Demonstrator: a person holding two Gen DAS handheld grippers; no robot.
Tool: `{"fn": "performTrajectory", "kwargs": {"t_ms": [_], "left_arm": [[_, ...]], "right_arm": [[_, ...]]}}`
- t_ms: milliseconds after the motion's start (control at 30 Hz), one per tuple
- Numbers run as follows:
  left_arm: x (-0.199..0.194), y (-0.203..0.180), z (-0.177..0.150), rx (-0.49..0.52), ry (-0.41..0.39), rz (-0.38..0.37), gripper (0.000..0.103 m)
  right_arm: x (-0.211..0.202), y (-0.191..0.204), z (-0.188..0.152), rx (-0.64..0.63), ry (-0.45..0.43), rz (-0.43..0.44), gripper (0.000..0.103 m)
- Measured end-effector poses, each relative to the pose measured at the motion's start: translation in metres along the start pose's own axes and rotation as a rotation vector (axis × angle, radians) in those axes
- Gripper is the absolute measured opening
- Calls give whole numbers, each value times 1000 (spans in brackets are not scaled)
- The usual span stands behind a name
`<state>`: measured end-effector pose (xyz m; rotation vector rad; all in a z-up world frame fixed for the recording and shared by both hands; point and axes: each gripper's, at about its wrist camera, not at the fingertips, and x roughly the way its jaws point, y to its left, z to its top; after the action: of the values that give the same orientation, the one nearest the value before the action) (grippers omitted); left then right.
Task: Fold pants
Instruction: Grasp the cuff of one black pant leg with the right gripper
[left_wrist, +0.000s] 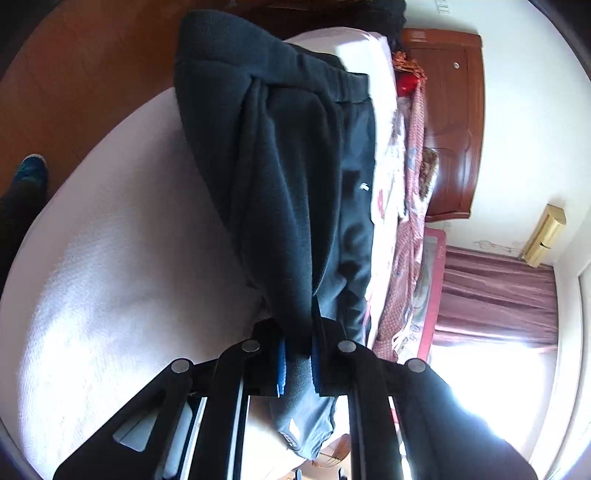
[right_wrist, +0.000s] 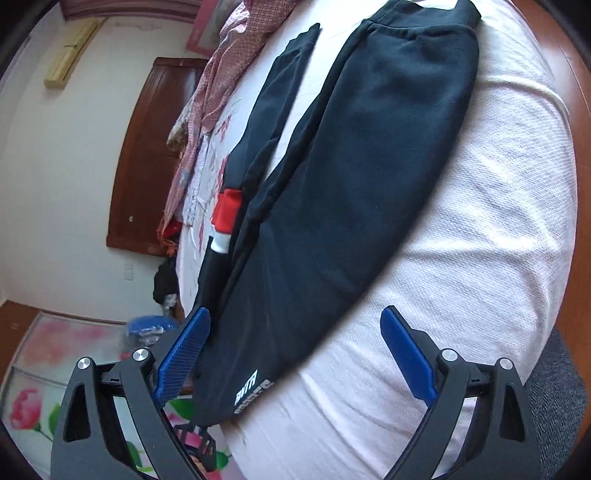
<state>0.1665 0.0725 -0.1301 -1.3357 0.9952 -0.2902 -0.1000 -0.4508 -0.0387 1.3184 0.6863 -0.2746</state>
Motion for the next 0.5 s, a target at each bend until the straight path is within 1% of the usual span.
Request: {"fn": "performTrajectory", "kwargs": {"t_ms": [33,100,167,233,267,333,367,400,433,467,500], "left_arm": [[-10,9,-10,9,-4,7,9],[-9,7,-6,11,-2,9,9],[-4,3,-2,8,-1,20,9],[-5,2,0,14,-1,28,9],[-8,4,0,13,1,23,9],[-8,2,3,16,3,27,9],[-11,2,0,13,6,30,9],[-11,1,1,11,7,28,9],[-11,1,2,11,8,27,9],[-12,2,1,14,8,28,9],[-9,3,-3,18,8,33,9]], "right_arm": [[3,0,1,4,-1,-1,92],[7,-4,3,30,-7,-16,92],[12,-9,4,62,-11,17,91],[17,-11,5,81,-25,-1,90],[20,-13,5,95,-25,18,89],[25,-14,6,120,-34,11,89],[24,-12,5,117,-48,24,86],[24,-9,5,95,-66,33,69],[26,-6,6,72,-68,1,55],[28,-7,7,71,-68,-27,48],[29,-9,8,79,-65,-44,30]]}}
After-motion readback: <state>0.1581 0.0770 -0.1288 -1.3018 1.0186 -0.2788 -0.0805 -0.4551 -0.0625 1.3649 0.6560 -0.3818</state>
